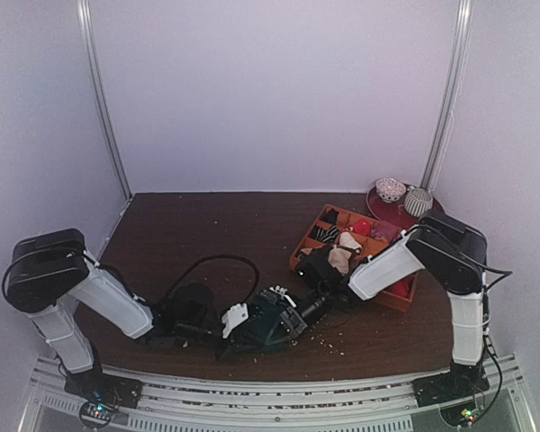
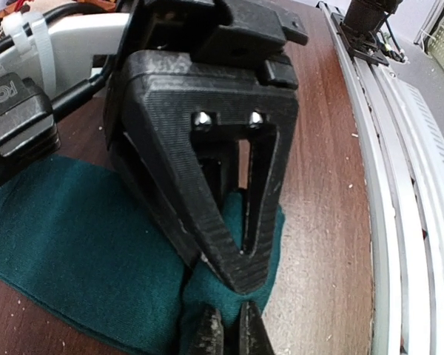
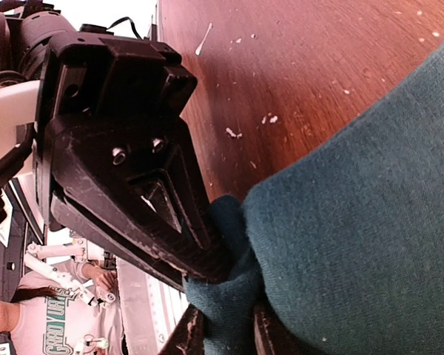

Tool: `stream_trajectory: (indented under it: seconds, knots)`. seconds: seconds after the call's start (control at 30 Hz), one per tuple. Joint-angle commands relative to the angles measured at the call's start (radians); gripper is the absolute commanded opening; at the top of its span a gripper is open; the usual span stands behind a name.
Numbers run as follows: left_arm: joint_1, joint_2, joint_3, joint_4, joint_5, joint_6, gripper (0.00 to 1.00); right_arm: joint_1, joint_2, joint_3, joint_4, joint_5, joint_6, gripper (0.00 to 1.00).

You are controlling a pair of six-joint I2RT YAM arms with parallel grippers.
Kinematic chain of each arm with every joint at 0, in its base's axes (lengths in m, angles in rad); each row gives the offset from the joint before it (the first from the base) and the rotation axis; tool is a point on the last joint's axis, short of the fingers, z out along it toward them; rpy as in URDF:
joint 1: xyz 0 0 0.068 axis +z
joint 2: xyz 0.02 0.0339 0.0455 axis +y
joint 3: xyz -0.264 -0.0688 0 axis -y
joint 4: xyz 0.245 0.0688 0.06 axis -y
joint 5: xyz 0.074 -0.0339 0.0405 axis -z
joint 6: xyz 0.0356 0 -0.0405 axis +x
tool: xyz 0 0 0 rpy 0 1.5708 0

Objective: Roll the socks
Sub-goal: Roll a pair of socks at the center of the board.

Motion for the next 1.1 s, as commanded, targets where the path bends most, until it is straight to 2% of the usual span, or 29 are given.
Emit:
stream_trajectory:
  seconds: [0.0,0.1,0.3,0.47,0.63,0.77,1.07]
  knots:
    - [-0.024,0.064,0.067,-0.235,-0.013,-0.057,0.00,0.009,-0.055,-0.044,0.046,0.088,0.004,0.25]
    - [-0.009,0.093,0.147,-0.365,0.021,-0.095,0.00,0.009,-0.172,-0.126,0.134,0.143,-0.021,0.36]
    - [0.030,0.147,0.233,-0.533,0.145,-0.170,0.00,0.027,-0.459,-0.409,0.388,0.363,-0.173,0.43]
    - [0.062,0.198,0.276,-0.614,0.210,-0.180,0.00,0.169,-0.576,-0.456,0.210,0.647,-0.592,0.46]
    - [0.076,0.217,0.304,-0.653,0.218,-0.170,0.00,0.262,-0.583,-0.412,0.053,0.850,-0.822,0.47]
    - [0.084,0.223,0.310,-0.661,0.226,-0.161,0.00,0.278,-0.536,-0.361,-0.048,0.925,-0.868,0.47]
    - [0.091,0.234,0.320,-0.665,0.235,-0.143,0.00,0.294,-0.456,-0.341,-0.061,0.987,-0.844,0.46]
